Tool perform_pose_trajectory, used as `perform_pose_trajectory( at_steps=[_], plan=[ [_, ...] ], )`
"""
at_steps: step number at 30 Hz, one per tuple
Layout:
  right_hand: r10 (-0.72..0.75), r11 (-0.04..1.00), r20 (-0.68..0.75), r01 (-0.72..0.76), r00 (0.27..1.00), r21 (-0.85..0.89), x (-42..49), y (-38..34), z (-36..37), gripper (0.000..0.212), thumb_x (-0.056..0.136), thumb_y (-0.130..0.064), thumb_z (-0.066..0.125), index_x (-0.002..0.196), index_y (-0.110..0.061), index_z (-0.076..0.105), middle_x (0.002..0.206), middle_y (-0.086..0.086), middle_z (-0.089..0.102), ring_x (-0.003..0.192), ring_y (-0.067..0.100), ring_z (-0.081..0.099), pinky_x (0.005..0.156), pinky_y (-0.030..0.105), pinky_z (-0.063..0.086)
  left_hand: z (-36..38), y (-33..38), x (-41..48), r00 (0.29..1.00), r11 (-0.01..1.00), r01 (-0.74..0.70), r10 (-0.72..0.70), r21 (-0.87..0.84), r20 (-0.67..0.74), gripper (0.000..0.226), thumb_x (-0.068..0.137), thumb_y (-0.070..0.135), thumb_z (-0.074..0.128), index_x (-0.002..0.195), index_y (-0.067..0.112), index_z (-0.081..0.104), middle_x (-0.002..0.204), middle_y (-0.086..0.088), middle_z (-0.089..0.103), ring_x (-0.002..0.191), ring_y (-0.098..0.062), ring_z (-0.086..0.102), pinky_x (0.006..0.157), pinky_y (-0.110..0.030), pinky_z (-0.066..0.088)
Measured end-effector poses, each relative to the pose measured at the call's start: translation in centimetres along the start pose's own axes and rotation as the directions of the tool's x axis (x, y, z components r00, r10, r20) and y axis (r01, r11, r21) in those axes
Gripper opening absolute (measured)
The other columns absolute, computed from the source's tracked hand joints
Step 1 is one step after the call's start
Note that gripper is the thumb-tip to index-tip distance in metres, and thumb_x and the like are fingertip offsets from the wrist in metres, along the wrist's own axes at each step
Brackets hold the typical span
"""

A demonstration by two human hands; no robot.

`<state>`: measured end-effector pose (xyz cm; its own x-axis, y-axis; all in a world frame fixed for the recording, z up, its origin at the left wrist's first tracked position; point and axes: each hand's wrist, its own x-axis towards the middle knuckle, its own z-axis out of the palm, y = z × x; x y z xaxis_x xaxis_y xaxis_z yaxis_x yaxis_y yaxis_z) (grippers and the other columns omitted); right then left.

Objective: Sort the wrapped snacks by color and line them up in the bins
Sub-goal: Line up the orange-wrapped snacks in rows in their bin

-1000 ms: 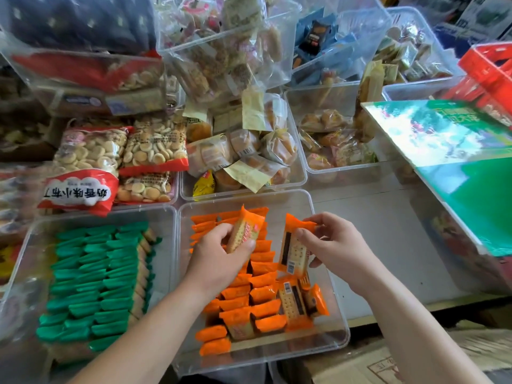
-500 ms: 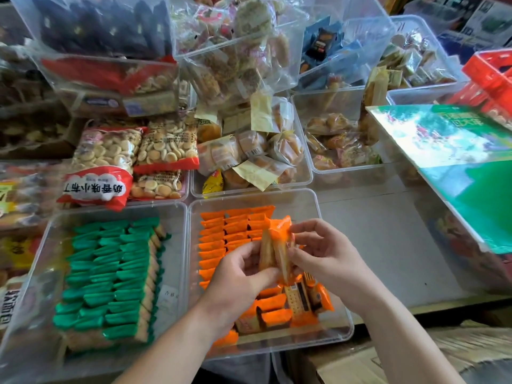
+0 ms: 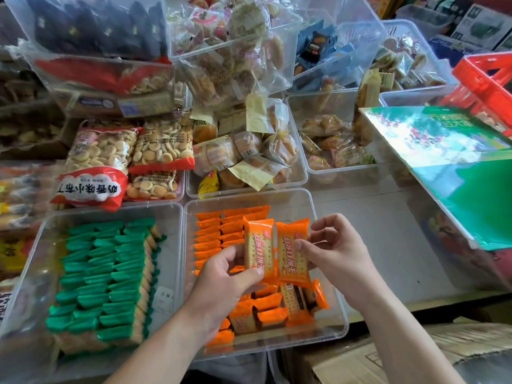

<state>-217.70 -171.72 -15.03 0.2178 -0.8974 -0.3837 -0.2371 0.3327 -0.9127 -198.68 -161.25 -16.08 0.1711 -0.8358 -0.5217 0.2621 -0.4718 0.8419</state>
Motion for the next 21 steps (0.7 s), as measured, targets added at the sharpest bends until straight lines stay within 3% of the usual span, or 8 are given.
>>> perform_pose_trajectory(
  at_steps=[2, 5, 9, 12, 14, 16, 18, 21],
  plan=[
    [0.003, 1.000, -0.041, -0.003, 0.999, 0.001, 0.1, -0.1, -0.1, 0.039, 0.085, -0.016, 0.085, 0.112, -0.027, 0.059, 0.096, 0.008, 0.074, 0.088, 0.023, 0.076, 0.060, 0.027, 0.060, -0.1, 0.2, -0.2, 1.000, 0.999, 0.008, -0.007, -0.041, 0.025, 0.033, 0.096, 0.006, 0.071, 0.125, 0.023, 0.072, 0.120, -0.002, 0.077, 0.113, -0.022, 0.073, 0.095, -0.042, 0.060],
    [0.004, 1.000, -0.033, -0.004, 0.999, 0.001, 0.2, -0.2, 0.0, 0.045, 0.086, -0.014, 0.084, 0.121, -0.030, 0.062, 0.097, 0.006, 0.073, 0.089, 0.021, 0.075, 0.064, 0.030, 0.062, -0.1, 0.4, -0.3, 0.999, 0.999, -0.002, 0.005, -0.051, 0.046, 0.036, 0.096, 0.004, 0.070, 0.126, 0.023, 0.070, 0.117, -0.004, 0.078, 0.110, -0.023, 0.074, 0.093, -0.044, 0.061],
    [-0.006, 0.998, 0.093, 0.000, 0.996, 0.061, -0.1, -0.6, 0.5, 0.019, 0.092, -0.009, 0.077, 0.108, -0.018, 0.072, 0.099, 0.009, 0.075, 0.089, 0.025, 0.076, 0.067, 0.034, 0.063, 0.9, 0.3, -0.2, 0.996, 0.993, -0.085, 0.086, 0.078, -0.009, 0.041, 0.095, 0.005, 0.074, 0.128, 0.028, 0.067, 0.109, -0.001, 0.079, 0.103, -0.019, 0.075, 0.082, -0.032, 0.062],
    [0.029, 0.997, 0.151, -0.039, 0.988, 0.064, 0.1, -1.0, 0.6, 0.018, 0.094, -0.006, 0.072, 0.109, -0.014, 0.067, 0.105, 0.012, 0.075, 0.089, 0.026, 0.077, 0.071, 0.039, 0.064, 1.7, 0.2, 0.2, 0.990, 0.981, -0.139, 0.139, 0.139, 0.007, 0.038, 0.096, 0.008, 0.073, 0.123, 0.035, 0.072, 0.109, 0.006, 0.078, 0.101, -0.017, 0.075, 0.086, -0.035, 0.063],
    [0.042, 0.997, 0.176, -0.052, 0.983, 0.054, 0.3, -1.3, 0.4, 0.026, 0.090, -0.018, 0.080, 0.112, -0.018, 0.066, 0.105, 0.009, 0.077, 0.091, 0.023, 0.077, 0.074, 0.041, 0.064, 2.0, 0.2, 0.6, 0.981, 0.957, -0.192, 0.191, 0.219, 0.029, 0.040, 0.095, 0.011, 0.074, 0.121, 0.041, 0.073, 0.106, 0.012, 0.077, 0.099, -0.013, 0.074, 0.087, -0.032, 0.062],
    [0.042, 0.999, 0.179, -0.042, 0.983, -0.002, 0.7, -1.5, 0.3, 0.041, 0.081, -0.029, 0.089, 0.115, -0.023, 0.067, 0.102, 0.000, 0.078, 0.092, 0.017, 0.077, 0.074, 0.037, 0.064, 2.1, 0.4, 0.9, 0.966, 0.913, -0.259, 0.247, 0.316, 0.078, 0.041, 0.096, 0.015, 0.075, 0.124, 0.045, 0.071, 0.107, 0.014, 0.074, 0.100, -0.007, 0.071, 0.086, -0.026, 0.059],
    [0.021, 0.990, 0.159, 0.002, 0.987, -0.144, 1.3, -1.6, 0.0, 0.043, 0.079, -0.028, 0.091, 0.116, -0.029, 0.069, 0.099, -0.007, 0.077, 0.091, 0.011, 0.076, 0.075, 0.034, 0.064, 2.1, 0.1, 1.7, 0.945, 0.840, -0.323, 0.307, 0.435, 0.108, 0.039, 0.096, 0.024, 0.075, 0.127, 0.048, 0.070, 0.107, 0.014, 0.068, 0.102, -0.004, 0.067, 0.087, -0.022, 0.056],
    [0.011, 0.934, 0.180, 0.054, 0.984, -0.354, 2.3, -2.3, -0.1, 0.040, 0.079, -0.029, 0.089, 0.114, -0.032, 0.070, 0.100, -0.010, 0.075, 0.090, 0.007, 0.073, 0.080, 0.031, 0.062, 1.3, -0.2, 3.5, 0.948, 0.794, -0.264, 0.318, 0.548, -0.003, 0.039, 0.095, 0.028, 0.076, 0.133, 0.037, 0.068, 0.107, 0.016, 0.064, 0.102, 0.001, 0.062, 0.081, -0.010, 0.049]
  ],
)
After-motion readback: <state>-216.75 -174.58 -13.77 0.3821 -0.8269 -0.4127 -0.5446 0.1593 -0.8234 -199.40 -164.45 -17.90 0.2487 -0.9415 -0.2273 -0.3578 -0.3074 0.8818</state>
